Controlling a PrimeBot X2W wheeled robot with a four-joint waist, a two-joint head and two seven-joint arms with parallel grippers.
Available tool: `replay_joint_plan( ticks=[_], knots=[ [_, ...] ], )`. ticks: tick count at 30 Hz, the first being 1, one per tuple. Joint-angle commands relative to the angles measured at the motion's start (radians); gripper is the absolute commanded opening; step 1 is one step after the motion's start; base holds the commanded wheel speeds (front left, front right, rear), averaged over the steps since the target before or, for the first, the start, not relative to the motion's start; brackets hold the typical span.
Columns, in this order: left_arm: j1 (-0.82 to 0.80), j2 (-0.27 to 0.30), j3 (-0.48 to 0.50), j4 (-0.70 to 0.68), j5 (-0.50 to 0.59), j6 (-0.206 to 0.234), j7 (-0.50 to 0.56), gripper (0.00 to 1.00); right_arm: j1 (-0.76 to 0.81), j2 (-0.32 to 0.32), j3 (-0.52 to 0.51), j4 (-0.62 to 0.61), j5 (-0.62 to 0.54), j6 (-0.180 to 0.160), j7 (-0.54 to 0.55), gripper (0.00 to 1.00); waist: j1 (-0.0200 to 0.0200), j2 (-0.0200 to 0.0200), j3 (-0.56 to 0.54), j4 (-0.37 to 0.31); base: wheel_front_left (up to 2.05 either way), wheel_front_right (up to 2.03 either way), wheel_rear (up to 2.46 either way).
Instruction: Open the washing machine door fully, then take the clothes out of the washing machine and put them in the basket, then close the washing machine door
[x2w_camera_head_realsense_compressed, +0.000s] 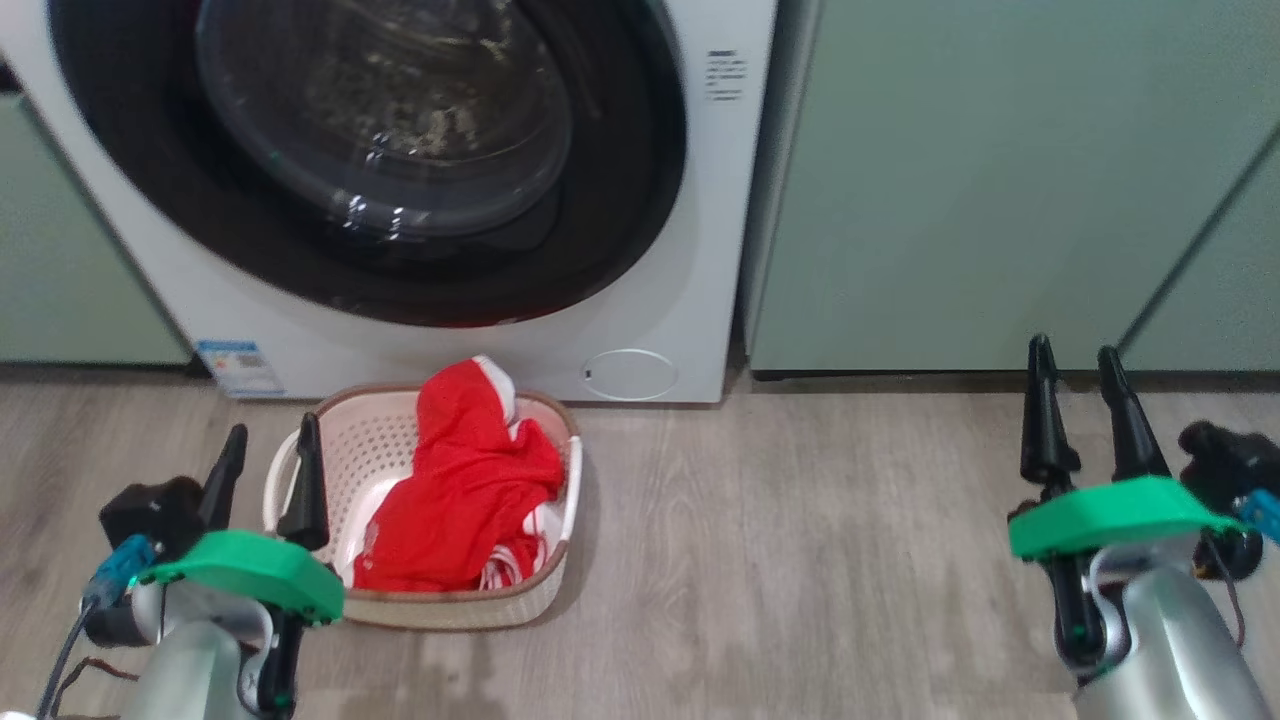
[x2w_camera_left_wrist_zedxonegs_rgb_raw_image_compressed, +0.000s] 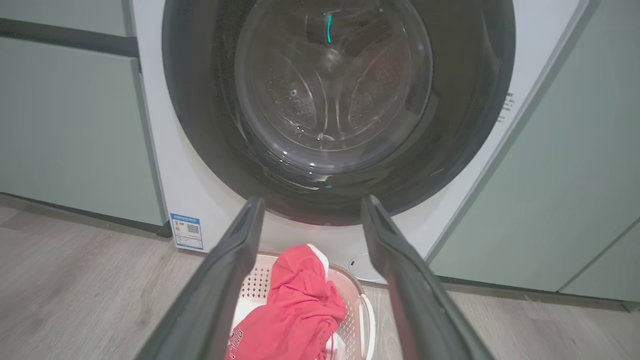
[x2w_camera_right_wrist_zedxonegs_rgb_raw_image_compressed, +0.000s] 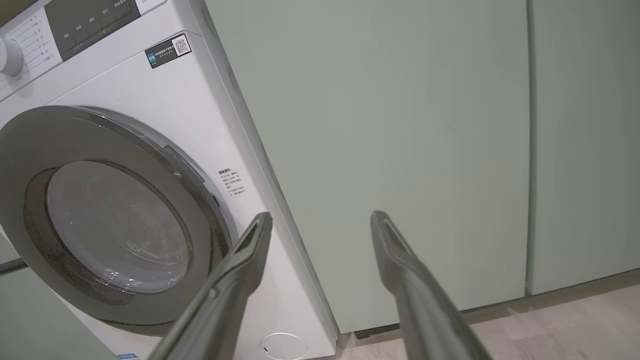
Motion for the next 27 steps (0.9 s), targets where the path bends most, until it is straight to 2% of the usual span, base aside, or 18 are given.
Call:
replay_joint_plan(
  ticks=[1, 10, 27],
  knots=[
    [-0.032, 0.025, 0.029, -0.024, 0.015, 0.001, -0.009, 1.0, -0.006, 0.011, 0.02, -0.051, -0.024, -0.001, -0.006, 1.0, 0.0, -0.0001, -0.009, -0.023, 0.0, 0.0, 0.0],
    [-0.002, 0.014, 0.021, -0.008, 0.066, 0.001, -0.009, 1.0, 0.117, 0.011, 0.013, -0.145, -0.104, -0.001, -0.006, 1.0, 0.0, -0.0001, -0.02, -0.059, 0.0, 0.0, 0.0],
    [0.017, -0.018, 0.047, -0.031, 0.07, 0.001, -0.009, 1.0, 0.195, 0.012, -0.015, -0.187, -0.085, -0.001, -0.006, 1.0, 0.0, -0.0001, -0.026, -0.045, 0.0, 0.0, 0.0]
  ],
)
